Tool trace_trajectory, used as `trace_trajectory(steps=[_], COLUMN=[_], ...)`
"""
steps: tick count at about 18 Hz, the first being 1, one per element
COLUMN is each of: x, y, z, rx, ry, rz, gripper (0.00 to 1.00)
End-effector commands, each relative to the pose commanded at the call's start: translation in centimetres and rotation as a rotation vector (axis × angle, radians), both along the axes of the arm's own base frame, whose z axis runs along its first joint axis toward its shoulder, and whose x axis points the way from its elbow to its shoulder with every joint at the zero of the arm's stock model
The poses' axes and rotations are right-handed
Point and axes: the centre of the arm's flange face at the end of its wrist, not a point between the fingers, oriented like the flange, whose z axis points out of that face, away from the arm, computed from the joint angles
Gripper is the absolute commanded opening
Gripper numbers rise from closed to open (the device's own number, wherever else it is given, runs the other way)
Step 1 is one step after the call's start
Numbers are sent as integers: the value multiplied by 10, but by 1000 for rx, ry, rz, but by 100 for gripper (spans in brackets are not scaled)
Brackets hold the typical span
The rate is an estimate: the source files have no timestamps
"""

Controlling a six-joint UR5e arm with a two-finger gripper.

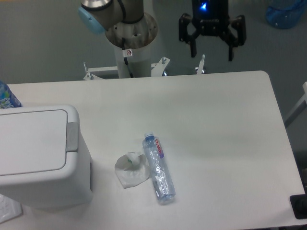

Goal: Open the trash can
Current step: 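Lower the open gripper from its raised pose toward the table, then move the open gripper over to the trash can lid's edge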

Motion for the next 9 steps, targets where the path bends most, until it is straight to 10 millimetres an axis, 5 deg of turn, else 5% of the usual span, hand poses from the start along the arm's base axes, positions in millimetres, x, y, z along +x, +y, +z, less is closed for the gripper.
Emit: trace_trajectory(steps=[5,9], x=[15,33], y=[52,71], z=[-10,-14], rx=[144,169], ry=[-21,-59], rz=[141,173], gripper=[100,100])
